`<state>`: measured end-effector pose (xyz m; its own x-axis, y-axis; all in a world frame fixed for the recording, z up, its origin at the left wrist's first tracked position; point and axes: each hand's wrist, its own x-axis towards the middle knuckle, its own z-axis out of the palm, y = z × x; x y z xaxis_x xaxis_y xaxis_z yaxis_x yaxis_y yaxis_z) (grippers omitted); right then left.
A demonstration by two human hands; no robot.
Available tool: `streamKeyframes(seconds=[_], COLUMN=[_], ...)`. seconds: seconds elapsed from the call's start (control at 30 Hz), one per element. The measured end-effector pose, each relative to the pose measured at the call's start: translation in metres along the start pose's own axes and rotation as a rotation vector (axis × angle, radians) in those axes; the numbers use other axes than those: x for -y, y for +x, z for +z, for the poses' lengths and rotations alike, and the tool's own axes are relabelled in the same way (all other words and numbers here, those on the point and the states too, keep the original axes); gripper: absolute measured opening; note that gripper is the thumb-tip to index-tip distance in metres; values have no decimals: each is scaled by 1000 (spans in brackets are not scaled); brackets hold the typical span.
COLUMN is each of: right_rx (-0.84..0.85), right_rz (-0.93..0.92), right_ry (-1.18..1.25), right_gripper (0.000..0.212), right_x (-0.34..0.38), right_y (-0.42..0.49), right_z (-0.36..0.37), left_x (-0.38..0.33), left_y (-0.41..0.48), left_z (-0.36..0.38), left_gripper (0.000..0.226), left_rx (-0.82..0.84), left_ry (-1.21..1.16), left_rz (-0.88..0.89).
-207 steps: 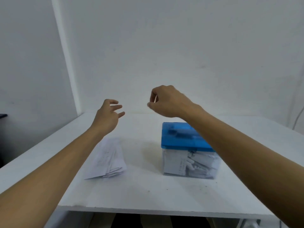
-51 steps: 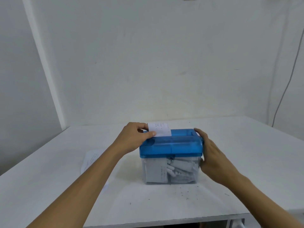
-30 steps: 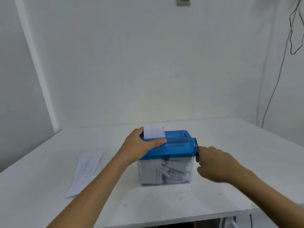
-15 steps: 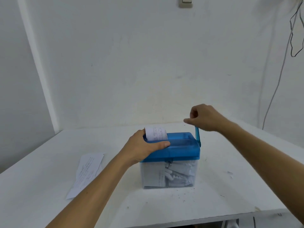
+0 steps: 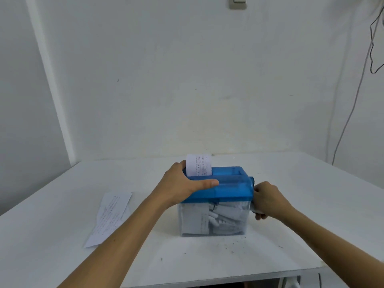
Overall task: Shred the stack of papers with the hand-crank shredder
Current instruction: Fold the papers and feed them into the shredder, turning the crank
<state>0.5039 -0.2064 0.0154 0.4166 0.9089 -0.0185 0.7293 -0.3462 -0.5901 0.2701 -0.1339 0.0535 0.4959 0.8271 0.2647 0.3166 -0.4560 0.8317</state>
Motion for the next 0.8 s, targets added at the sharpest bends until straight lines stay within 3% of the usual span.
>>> streamKeyframes(seconds=[0.13, 0.27, 0.5, 0.6, 0.8], right_rx=[1, 49, 57, -41, -244], right_rz=[-54, -116, -336, -371, -385], right_ry=[50, 128, 278, 349, 320], right_gripper=[26, 5, 26, 25, 13], right_x=[-3, -1, 13, 22, 25], right_y=[-31, -54, -64, -37, 33], right_z=[-12, -28, -79, -89, -52], left_x=[0, -1, -2, -2, 7], left_y=[1, 2, 2, 1, 8], left_z=[0, -1, -4, -3, -2], left_gripper=[58, 47, 68, 69, 94], left_rx=[15, 64, 81, 77, 61], left_ry=[16, 30, 48, 48, 34], left_rz=[7, -2, 4, 14, -8])
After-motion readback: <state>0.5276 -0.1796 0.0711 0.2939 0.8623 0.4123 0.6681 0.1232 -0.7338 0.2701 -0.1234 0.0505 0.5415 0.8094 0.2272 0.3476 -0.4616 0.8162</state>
